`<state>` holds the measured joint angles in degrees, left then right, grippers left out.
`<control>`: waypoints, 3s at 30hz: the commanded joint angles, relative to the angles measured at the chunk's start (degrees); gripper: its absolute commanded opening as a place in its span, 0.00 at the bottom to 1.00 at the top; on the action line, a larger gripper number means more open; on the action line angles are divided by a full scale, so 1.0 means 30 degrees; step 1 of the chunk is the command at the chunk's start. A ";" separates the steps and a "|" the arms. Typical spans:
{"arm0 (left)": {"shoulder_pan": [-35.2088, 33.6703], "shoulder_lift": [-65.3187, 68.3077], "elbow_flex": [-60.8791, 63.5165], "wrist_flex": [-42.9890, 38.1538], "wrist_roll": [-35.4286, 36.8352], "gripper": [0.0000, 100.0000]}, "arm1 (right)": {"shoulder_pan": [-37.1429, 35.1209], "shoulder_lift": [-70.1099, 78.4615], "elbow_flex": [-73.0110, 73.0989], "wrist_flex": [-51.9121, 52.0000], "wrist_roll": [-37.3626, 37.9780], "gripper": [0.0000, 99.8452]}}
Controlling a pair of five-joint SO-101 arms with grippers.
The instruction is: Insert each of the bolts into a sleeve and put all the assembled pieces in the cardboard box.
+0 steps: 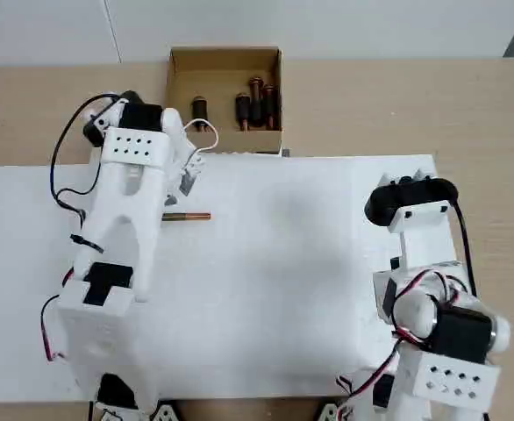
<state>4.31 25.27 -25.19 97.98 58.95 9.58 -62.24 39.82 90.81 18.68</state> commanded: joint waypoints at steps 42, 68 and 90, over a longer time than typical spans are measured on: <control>-0.1963 0.4366 0.1128 -0.1641 0.0440 0.01 | 0.0044 -0.0132 -0.0117 -0.0425 -0.0176 0.00; -0.0059 -0.2198 -0.5670 0.0821 -0.9143 0.01 | -0.0982 -0.0161 -0.2256 0.0132 -0.0117 0.01; 0.3282 -2.0249 1.4784 -0.7678 -1.2952 0.01 | -0.3619 -0.0161 -0.0879 -0.5084 -0.5070 0.00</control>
<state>13.80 -25.98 9.98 83.30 20.35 1.32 -62.24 36.04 80.88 7.96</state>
